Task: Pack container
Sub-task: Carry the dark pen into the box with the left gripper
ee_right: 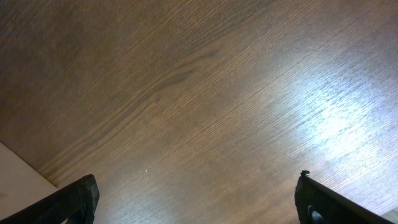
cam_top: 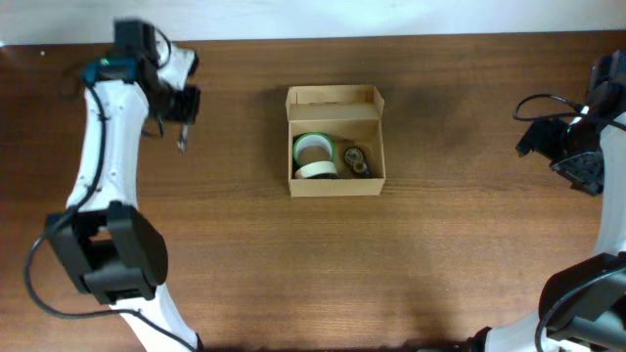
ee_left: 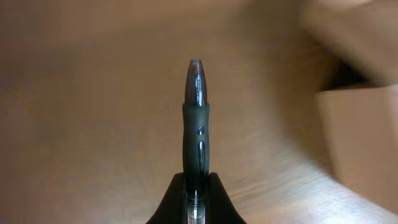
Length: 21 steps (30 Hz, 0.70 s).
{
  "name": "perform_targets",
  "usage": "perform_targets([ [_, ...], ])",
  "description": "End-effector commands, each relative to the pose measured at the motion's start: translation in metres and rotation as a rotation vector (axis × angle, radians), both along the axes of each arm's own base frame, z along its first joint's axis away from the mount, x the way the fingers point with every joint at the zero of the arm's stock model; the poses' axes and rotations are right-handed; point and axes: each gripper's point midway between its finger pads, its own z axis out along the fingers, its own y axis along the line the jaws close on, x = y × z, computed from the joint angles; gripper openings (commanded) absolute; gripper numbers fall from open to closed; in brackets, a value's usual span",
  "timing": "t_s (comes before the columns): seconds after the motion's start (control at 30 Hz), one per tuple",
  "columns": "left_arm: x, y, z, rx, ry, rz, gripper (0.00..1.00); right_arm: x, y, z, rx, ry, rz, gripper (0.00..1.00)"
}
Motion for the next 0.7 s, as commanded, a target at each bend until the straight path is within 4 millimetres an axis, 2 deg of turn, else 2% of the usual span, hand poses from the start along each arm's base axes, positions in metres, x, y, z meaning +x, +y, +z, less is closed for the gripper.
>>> perform_targets([
  [0.0, -0.008, -0.069, 0.084, -0.063, -0.209, -0.404, 0.02, -0.001, -0.001, -0.004, 0.006, 0.01, -0.007, 0.99],
  [0.07, -0.022, -0.102, 0.104, -0.006, -0.259, -0.613, 0.02, -0.001, -0.001, -0.004, 0.006, 0.01, -0.007, 0.99],
  [0.13, -0.034, -0.133, 0.11, 0.057, -0.28, -0.765, 0.02, -0.001, -0.001, -0.004, 0.006, 0.01, -0.007, 0.99],
  [0.3, -0.062, -0.205, 0.095, 0.227, -0.288, -1.09, 0.01, -0.001, -0.001, -0.004, 0.006, 0.01, -0.007, 0.99],
  [0.37, -0.069, -0.226, 0.085, 0.28, -0.273, -1.16, 0.02, -0.001, -0.001, -0.004, 0.006, 0.01, -0.007, 0.99],
  [0.5, -0.083, -0.257, 0.059, 0.316, -0.211, -1.243, 0.02, -0.001, -0.001, -0.004, 0.006, 0.01, -0.007, 0.99],
  [0.67, -0.096, -0.276, 0.025, 0.294, -0.1, -1.279, 0.02, -0.001, -0.001, -0.004, 0.006, 0.01, -0.007, 0.99],
])
